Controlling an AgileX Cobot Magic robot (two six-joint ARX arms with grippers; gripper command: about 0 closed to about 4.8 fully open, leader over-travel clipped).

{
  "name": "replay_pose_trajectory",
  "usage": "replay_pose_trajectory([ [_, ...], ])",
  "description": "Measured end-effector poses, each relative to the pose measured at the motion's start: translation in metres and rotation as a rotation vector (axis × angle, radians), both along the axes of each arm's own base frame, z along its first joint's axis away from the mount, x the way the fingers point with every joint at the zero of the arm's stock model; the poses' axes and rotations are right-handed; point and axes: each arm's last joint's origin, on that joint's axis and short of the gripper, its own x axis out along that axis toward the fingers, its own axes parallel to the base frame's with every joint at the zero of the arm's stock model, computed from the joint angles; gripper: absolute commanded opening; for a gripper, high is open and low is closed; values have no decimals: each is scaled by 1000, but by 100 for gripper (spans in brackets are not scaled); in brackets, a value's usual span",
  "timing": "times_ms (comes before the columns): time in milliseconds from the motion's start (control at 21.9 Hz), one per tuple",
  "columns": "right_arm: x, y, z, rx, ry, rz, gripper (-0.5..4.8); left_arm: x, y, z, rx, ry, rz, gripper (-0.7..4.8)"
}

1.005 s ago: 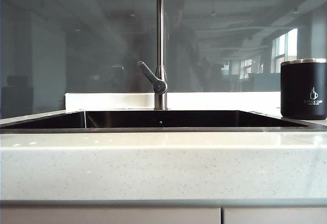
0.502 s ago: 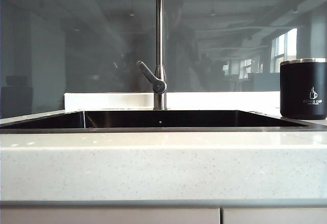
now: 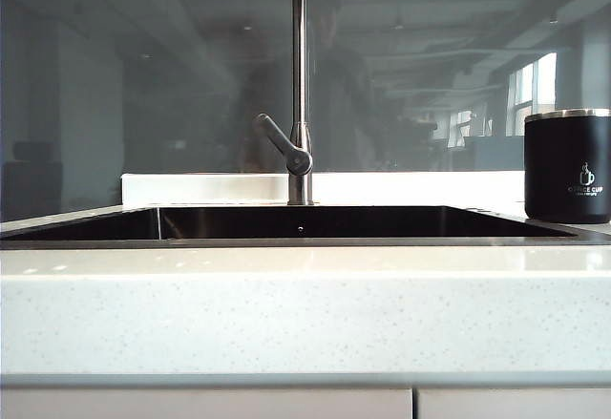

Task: Pick up the mug next to the sink, go to the faucet to get some water, pour the water into the sink, and finally put the mug back to its place.

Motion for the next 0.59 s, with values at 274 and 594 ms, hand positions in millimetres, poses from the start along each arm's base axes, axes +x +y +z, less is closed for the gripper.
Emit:
replay_pose_trajectory([
  [274, 39, -24, -27, 22, -29, 175, 191, 40, 1, -23, -137, 30, -73, 5],
  [594, 70, -32, -28, 11, -76, 218, 191, 75, -1, -36, -204, 70, -184, 36],
])
